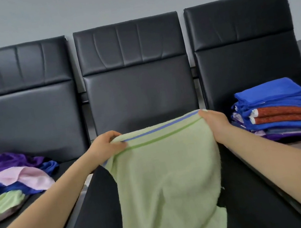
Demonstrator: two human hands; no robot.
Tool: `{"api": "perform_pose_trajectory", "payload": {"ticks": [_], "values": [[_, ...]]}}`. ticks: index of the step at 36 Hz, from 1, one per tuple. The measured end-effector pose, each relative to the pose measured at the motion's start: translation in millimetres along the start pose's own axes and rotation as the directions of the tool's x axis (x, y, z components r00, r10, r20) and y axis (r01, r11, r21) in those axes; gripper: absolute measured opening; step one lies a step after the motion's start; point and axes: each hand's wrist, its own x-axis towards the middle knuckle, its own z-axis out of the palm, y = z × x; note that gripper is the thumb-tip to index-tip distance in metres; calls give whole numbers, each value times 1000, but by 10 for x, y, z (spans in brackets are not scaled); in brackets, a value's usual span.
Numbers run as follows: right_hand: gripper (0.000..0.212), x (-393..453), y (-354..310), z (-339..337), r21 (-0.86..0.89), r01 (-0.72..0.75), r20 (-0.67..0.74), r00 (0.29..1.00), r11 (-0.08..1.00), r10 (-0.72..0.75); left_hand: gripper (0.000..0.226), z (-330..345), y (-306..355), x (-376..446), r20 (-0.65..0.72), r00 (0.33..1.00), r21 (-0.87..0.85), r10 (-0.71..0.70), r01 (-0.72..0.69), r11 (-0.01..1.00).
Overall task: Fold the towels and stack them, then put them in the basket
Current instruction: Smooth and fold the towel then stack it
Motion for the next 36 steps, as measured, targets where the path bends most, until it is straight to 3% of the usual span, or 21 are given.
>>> {"api": "perform_pose_trajectory", "payload": {"ticks": [4,7,12,15,21,24,26,30,33,36], "values": [[23,277,199,139,-92,58,-61,996,994,-64,23,156,-258,359,-235,971,75,-38,57,996],[39,371,461,150,-343,70,-50,995,937,-92,36,339,-452,465,-377,925,271,-42,153,950],[51,256,822,55,-659,36,-17,998,751,-62,46,694,-688,306,-279,915,165,-292,345,924],[52,142,828,-5,-755,73,39,997,651,-66,46,793,-750,85,-217,922,173,-320,359,917],[53,-359,606,-215,-839,8,23,1000,544,21,46,606,-697,-469,-156,909,121,-387,406,906],[37,-588,589,-355,-829,10,40,998,559,42,37,534,-600,-822,-78,929,79,-361,367,927],[21,-667,628,-431,-755,-18,31,998,655,62,31,516,-517,-1028,7,942,-27,-335,335,942],[30,-893,606,-569,-666,-86,58,984,741,166,30,426,-291,-1359,66,968,-87,-241,246,965],[34,-1102,521,-615,-732,-73,136,958,677,250,28,389,-120,-1585,-10,996,13,-90,90,996],[42,-1288,493,-628,-857,92,279,910,506,307,30,453,-54,-1830,44,998,62,33,-36,997]]}}
